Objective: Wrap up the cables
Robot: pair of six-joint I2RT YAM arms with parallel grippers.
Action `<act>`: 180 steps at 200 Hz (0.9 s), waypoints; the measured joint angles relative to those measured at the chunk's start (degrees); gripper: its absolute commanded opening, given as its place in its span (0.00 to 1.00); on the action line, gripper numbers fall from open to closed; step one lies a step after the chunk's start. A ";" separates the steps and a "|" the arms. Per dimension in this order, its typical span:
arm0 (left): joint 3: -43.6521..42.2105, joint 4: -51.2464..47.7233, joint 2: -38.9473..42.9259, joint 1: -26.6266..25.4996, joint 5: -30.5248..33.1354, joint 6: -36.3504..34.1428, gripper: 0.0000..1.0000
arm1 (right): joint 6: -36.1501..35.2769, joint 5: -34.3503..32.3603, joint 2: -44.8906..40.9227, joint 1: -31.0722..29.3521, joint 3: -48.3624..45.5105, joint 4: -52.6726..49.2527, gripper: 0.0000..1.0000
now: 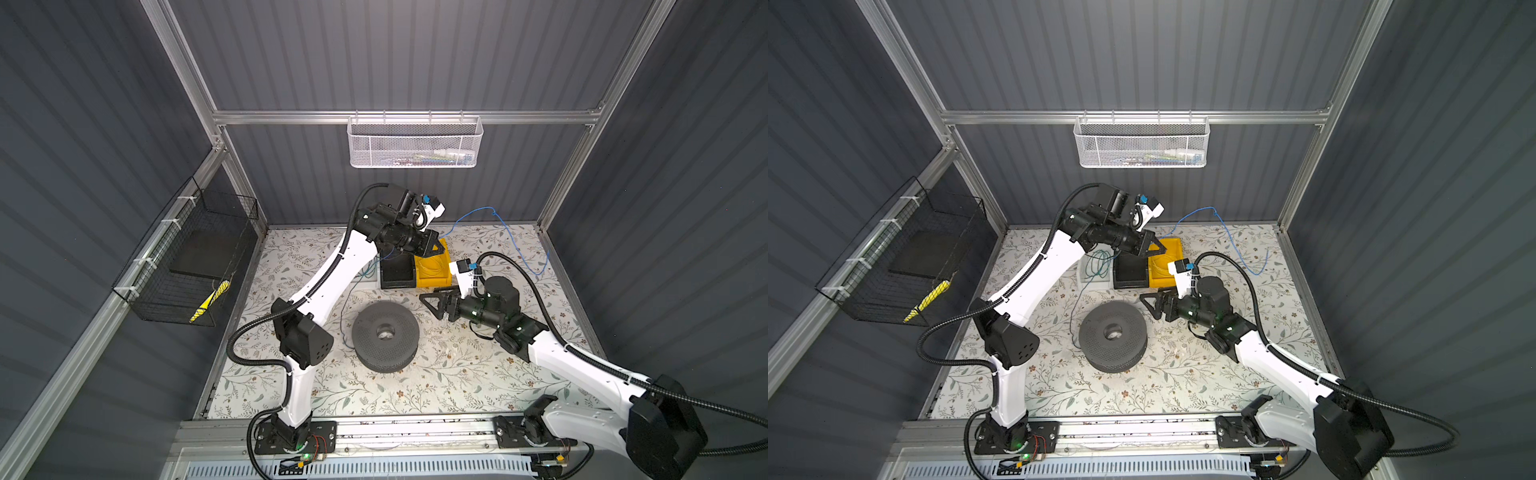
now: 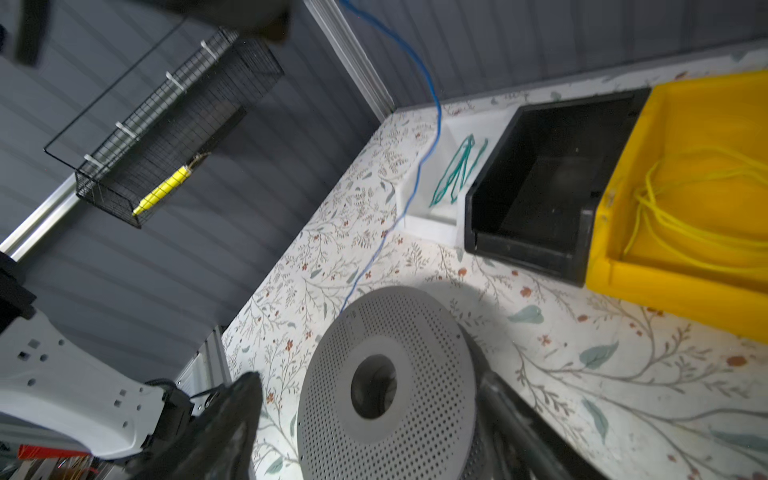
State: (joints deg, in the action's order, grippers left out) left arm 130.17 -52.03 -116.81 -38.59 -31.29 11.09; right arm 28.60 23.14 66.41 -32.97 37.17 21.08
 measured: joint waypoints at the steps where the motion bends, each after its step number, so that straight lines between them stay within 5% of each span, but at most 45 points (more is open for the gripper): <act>1: 0.00 0.09 -0.04 -0.04 0.00 0.09 0.00 | 0.02 -0.07 0.04 -0.04 -0.02 0.22 0.82; 47: 2.73 1.33 -1.57 -0.72 1.92 0.68 0.00 | -0.52 -8.02 -4.76 -1.49 -1.27 2.51 0.83; 120: -0.44 -2.89 -1.55 -0.74 8.17 -6.78 0.00 | -8.37 -21.33 -26.91 1.77 17.97 -35.39 0.90; 147: -0.81 -3.48 -1.55 -0.70 8.15 -8.66 0.00 | -11.65 -25.46 -27.89 8.63 26.23 -47.71 0.94; 180: 0.79 -5.68 -1.55 -0.70 6.58 -10.34 0.00 | -12.57 -19.65 -23.85 18.86 24.46 -53.75 0.94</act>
State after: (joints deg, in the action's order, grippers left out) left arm 130.96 -57.71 -118.37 -39.29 -24.71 0.75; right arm 16.03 3.49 42.57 -14.11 61.63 -32.67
